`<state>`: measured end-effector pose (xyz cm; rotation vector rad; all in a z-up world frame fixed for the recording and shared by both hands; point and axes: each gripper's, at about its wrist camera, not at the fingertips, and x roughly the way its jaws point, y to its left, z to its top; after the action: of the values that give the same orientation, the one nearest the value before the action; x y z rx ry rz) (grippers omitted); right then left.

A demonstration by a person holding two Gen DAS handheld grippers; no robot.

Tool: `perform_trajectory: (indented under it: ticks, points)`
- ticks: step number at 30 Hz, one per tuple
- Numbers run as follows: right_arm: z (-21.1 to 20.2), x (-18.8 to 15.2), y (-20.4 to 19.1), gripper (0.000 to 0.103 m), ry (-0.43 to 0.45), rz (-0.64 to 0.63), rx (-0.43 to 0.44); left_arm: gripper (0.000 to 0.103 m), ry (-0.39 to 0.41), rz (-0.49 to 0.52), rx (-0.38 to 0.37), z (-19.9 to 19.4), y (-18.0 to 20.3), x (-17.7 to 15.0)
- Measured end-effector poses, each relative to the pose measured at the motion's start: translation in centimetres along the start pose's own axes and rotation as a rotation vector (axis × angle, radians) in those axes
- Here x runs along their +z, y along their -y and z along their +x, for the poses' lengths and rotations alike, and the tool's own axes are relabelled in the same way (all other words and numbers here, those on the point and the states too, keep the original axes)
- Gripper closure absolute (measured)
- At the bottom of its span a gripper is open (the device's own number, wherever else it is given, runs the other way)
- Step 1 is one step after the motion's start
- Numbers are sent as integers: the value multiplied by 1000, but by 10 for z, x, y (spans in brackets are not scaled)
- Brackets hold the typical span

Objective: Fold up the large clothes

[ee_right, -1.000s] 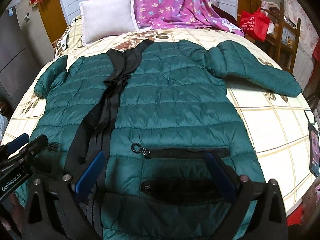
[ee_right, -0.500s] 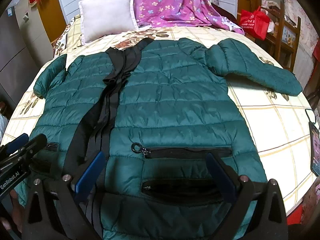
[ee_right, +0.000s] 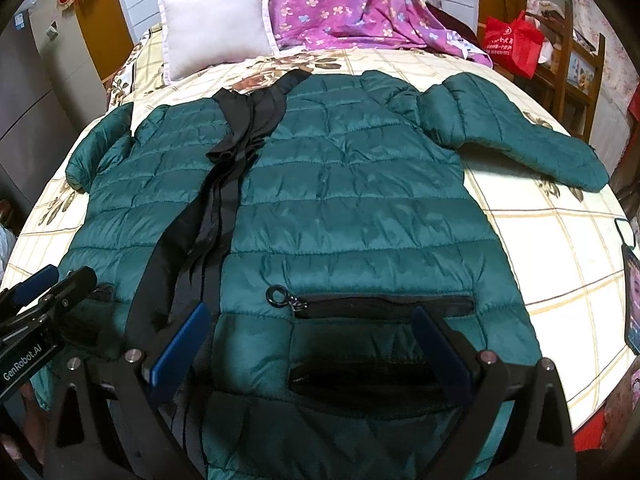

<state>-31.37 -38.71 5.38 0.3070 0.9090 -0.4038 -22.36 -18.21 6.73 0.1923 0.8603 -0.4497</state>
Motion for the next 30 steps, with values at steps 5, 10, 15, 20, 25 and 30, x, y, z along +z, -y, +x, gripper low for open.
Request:
perform_trajectory:
  ticks: [5, 10, 15, 20, 25, 30]
  points:
    - [2, 2, -2, 1, 3, -8, 0, 65, 5, -5, -21, 0, 0, 0]
    - [3, 6, -6, 1, 8, -20, 1, 65, -4, -8, -29, 5, -2, 0]
    - [5, 11, -10, 1, 11, -30, 0, 65, -3, -4, -26, 8, -1, 0]
    - [10, 19, -16, 1, 11, -51, -3, 65, 0, -11, -31, 11, -4, 3]
    - [14, 27, -24, 1, 14, -79, -4, 65, -2, -30, -35, 15, -10, 8]
    - [22, 36, -33, 1, -8, -98, 32, 65, -2, -51, -38, 18, -15, 12]
